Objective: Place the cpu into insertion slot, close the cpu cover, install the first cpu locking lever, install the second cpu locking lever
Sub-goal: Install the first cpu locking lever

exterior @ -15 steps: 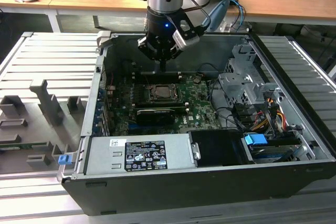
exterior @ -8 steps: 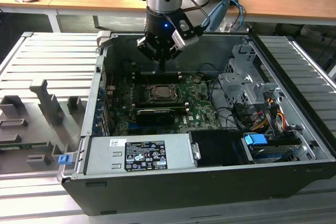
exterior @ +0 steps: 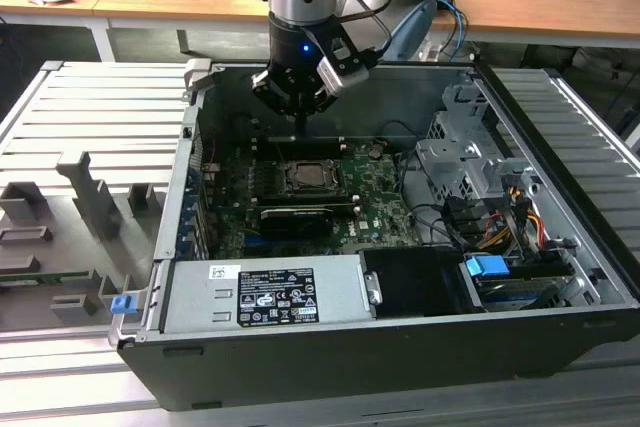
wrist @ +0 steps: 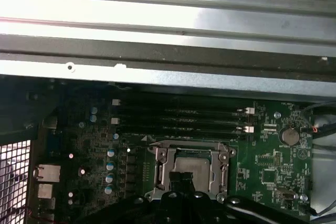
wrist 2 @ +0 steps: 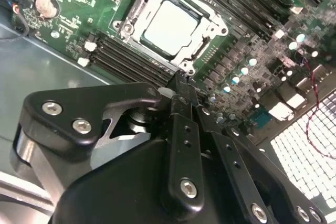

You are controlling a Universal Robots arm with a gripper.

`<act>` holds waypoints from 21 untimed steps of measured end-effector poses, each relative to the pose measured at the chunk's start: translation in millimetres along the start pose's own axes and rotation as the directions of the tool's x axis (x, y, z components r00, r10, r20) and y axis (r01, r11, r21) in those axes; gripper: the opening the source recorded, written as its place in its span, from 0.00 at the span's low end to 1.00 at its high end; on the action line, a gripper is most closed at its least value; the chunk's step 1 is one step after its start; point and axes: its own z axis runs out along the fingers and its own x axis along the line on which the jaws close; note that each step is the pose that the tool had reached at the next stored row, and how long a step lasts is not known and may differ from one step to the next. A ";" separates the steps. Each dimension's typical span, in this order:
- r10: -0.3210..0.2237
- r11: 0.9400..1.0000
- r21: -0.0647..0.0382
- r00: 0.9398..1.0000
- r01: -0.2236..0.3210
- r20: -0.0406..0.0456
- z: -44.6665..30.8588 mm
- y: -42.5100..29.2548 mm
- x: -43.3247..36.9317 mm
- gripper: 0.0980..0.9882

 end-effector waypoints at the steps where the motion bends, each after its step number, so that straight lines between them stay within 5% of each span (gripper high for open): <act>1: 0.016 1.000 0.001 1.000 -0.016 0.001 0.3 0.0 0.7 0.01; 6: 0.019 1.000 0.001 1.000 -0.019 0.001 3.5 0.6 16.7 0.01; 21: 0.018 1.000 -0.001 1.000 -0.018 0.001 4.5 -2.2 28.2 0.01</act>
